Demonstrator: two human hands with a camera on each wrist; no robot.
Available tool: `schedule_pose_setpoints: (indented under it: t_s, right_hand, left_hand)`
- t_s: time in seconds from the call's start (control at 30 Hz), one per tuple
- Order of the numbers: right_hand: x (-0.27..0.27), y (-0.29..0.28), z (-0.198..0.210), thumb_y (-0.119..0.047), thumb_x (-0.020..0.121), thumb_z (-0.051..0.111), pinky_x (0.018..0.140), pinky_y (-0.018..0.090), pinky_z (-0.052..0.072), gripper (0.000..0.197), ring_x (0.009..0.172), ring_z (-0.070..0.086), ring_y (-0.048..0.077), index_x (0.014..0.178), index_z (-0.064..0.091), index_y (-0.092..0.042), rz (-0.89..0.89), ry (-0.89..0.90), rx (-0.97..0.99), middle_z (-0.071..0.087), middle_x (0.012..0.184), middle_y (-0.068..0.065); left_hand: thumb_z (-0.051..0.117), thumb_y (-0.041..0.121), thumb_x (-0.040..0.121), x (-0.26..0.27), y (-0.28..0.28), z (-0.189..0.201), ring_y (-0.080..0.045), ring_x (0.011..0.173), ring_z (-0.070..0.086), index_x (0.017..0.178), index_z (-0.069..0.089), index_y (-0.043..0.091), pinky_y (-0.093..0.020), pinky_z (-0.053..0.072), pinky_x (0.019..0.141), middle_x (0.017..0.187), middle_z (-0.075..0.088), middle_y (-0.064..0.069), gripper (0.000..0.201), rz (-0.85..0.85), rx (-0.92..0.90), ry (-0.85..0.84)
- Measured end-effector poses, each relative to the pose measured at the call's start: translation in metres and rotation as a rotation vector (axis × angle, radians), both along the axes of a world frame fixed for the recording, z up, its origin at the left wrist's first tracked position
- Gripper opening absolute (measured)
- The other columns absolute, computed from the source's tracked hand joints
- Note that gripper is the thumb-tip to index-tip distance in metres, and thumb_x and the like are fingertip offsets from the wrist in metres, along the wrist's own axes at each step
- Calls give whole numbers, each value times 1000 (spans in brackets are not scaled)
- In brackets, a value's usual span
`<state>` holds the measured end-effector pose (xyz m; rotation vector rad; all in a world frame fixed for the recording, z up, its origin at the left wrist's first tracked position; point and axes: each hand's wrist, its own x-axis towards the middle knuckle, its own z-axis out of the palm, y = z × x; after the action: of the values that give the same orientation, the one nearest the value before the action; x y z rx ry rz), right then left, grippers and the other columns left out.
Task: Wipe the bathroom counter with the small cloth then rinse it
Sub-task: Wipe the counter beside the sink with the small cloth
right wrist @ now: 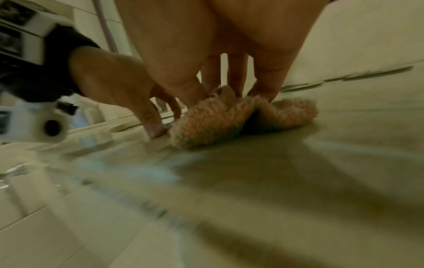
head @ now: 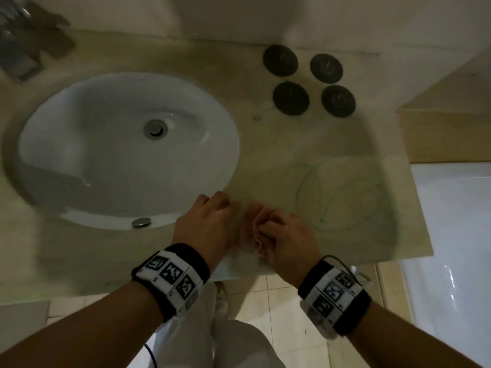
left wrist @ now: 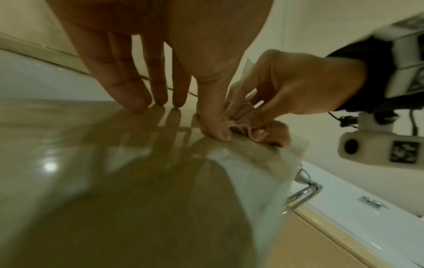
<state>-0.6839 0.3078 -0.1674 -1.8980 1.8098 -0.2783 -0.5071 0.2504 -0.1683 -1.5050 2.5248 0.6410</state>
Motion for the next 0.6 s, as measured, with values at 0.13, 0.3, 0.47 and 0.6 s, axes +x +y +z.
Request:
schedule_pose_setpoints:
  t_s: [0.13,0.3,0.47,0.6]
  right_hand:
    - [-31,-56,3,-12,73,67,76,36,53,13,85,64,34,84,75,-10,-217,0,46,68,95,13]
    - [-83,-133,8,-18,75,71,83,39,51,26,96,62,39,100,73,-11,-303,182,117,65,111,15]
    - [-110,-154,5,-27,76,72,82,33,47,31,99,62,32,106,71,-17,-320,264,147,65,113,8]
    - [-109,-134,4,-26,76,70,77,31,44,26,94,61,31,100,72,-16,-302,207,175,63,109,8]
  left_hand:
    - [72,42,71,-21,-24,-3,-20,111,46,118,58,34,-35,53,65,129,46,12,49,5,73,8]
    - [71,41,76,-42,-50,-6,-20,121,40,138,46,30,-30,48,71,144,38,10,68,-84,68,8]
    - [79,50,65,-62,-72,-12,-19,117,45,131,54,30,-29,49,69,139,46,10,73,-97,57,59]
    - [91,44,46,-77,-80,-16,-28,112,54,121,65,19,-36,55,74,131,59,-1,83,-120,34,125]
